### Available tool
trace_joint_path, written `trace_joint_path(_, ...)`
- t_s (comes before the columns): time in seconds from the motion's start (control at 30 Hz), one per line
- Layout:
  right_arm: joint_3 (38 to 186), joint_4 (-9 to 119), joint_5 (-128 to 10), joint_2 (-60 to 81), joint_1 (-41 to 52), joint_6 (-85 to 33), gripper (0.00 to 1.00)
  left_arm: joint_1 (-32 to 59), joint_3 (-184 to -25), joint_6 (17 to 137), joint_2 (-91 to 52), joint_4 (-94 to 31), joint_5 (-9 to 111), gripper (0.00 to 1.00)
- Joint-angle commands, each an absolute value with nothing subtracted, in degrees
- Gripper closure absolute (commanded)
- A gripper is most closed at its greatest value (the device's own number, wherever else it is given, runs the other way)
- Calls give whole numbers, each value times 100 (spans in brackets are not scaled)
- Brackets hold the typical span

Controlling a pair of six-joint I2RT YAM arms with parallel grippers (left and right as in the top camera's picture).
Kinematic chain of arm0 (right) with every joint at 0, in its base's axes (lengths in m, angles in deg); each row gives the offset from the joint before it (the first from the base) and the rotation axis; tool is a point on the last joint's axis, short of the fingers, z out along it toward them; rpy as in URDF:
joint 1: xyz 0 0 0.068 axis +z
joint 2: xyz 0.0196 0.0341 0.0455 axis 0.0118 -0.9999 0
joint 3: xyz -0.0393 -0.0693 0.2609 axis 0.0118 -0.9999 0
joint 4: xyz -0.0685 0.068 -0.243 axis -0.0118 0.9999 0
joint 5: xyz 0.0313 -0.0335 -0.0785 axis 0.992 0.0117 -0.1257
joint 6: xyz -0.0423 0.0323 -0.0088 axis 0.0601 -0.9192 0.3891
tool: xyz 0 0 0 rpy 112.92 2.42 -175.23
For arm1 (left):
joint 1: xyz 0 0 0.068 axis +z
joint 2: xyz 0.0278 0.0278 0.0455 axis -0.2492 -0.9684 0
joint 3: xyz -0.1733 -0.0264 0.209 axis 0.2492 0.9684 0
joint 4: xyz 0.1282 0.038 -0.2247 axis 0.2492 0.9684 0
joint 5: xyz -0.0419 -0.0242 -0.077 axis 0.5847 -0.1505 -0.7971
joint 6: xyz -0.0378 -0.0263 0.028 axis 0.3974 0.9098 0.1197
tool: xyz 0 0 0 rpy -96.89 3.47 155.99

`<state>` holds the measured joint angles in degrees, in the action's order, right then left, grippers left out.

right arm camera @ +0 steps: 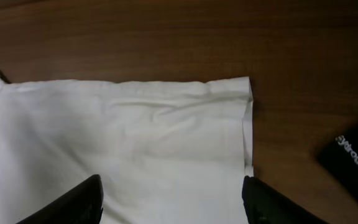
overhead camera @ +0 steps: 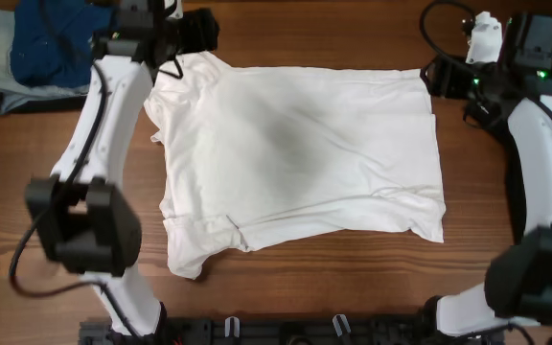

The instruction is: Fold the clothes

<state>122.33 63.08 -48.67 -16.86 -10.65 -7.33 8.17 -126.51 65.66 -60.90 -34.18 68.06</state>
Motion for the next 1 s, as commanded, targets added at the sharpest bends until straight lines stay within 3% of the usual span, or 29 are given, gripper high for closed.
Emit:
trace_joint_path(0.0, 12358, 6227, -4751, -2123, -1030, -598, 28, 834, -12834, 6085, -6776, -3969, 7252, 19)
trace_joint_path(0.4, 12356, 6238, -4797, -2176, -914, -482, 28, 1040, -12836, 6033, -8153, -4959, 7953, 17)
trace_joint_path(0.5, 12356, 6242, -4797, -2176, -914, -480, 28, 1060, -12834, 6030, -8271, -5166, 7973, 25)
trace_joint_path(0.63, 12356, 6238, -4797, -2176, -914, -480, 29, 1060, -12834, 6028, -8415, -5241, 7973, 50)
trace_joint_path(0.9, 12356, 6216, -4797, -2176, -914, -465, 29, 1060, -12834, 6028, -8673, -5477, 7975, 48)
trace_joint_path(0.97, 12356, 6216, -4797, -2176, -914, -465, 29, 1060, -12834, 6028, -8673, -5553, 7975, 54)
